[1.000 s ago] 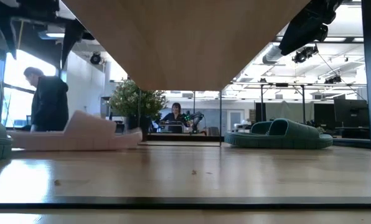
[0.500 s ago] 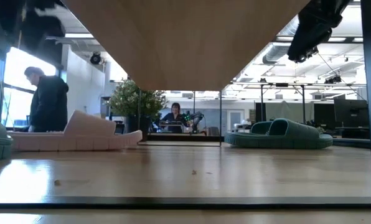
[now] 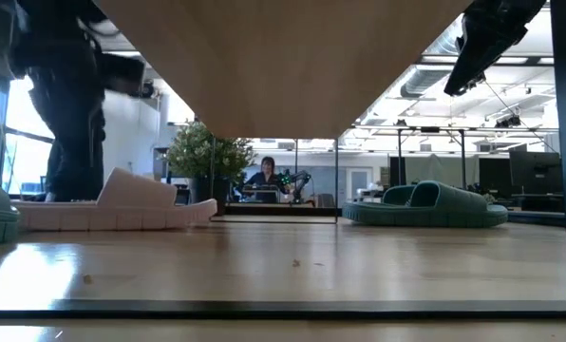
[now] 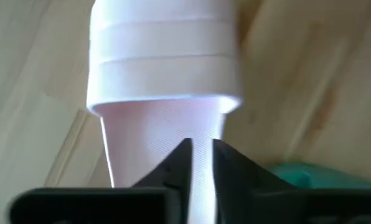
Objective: Pick and place slides into the shelf
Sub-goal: Put the left pink slide under the shelf
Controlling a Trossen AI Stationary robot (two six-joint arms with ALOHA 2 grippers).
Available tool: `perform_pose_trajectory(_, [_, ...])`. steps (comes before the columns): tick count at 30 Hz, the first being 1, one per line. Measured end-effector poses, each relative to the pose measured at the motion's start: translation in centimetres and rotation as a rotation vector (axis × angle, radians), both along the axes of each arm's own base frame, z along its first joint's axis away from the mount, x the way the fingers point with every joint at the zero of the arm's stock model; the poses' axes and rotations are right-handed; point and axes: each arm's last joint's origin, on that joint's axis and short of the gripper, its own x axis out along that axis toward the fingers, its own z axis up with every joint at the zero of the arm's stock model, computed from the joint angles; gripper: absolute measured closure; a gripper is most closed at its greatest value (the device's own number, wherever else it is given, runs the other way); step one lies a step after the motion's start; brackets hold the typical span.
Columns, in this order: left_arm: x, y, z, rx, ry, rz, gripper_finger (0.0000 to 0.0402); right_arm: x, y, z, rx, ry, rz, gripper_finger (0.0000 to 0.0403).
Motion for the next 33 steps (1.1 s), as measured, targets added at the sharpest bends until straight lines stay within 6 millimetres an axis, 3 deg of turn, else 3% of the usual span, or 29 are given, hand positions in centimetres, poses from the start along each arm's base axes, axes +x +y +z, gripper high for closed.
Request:
perform_pose_trajectory(3, [-0.1, 0.5, -1.4, -0.011, -0.044, 0.039, 0.0396, 0.0, 0.0, 0.0, -0.007, 0.012, 0.017, 0.0274])
perform_pose_trajectory(10, [0.1, 2.7, -2.5, 0.063, -0.07, 0.085, 0.0375, -0.1, 0.0, 0.0, -0.022, 0.018, 0.03, 0.0274])
perform_pose_trajectory(17, [1.7, 6.0, -2.6, 0.126, -0.197, 0.032, 0.0398, -0.1, 0.0, 0.0, -0.021, 0.018, 0.029, 0.0274])
perform_pose_trajectory(23, [2.6, 8.0, -2.9, 0.158, -0.271, -0.017, 0.0395, -0.1, 0.0, -0.1, -0.016, 0.022, 0.02, 0.0274])
perform_pose_trajectory(33, [5.0, 8.7, -4.3, 0.039, -0.399, -0.142, 0.0399, -0.2, -0.1, -0.1, -0.019, 0.02, 0.007, 0.0274])
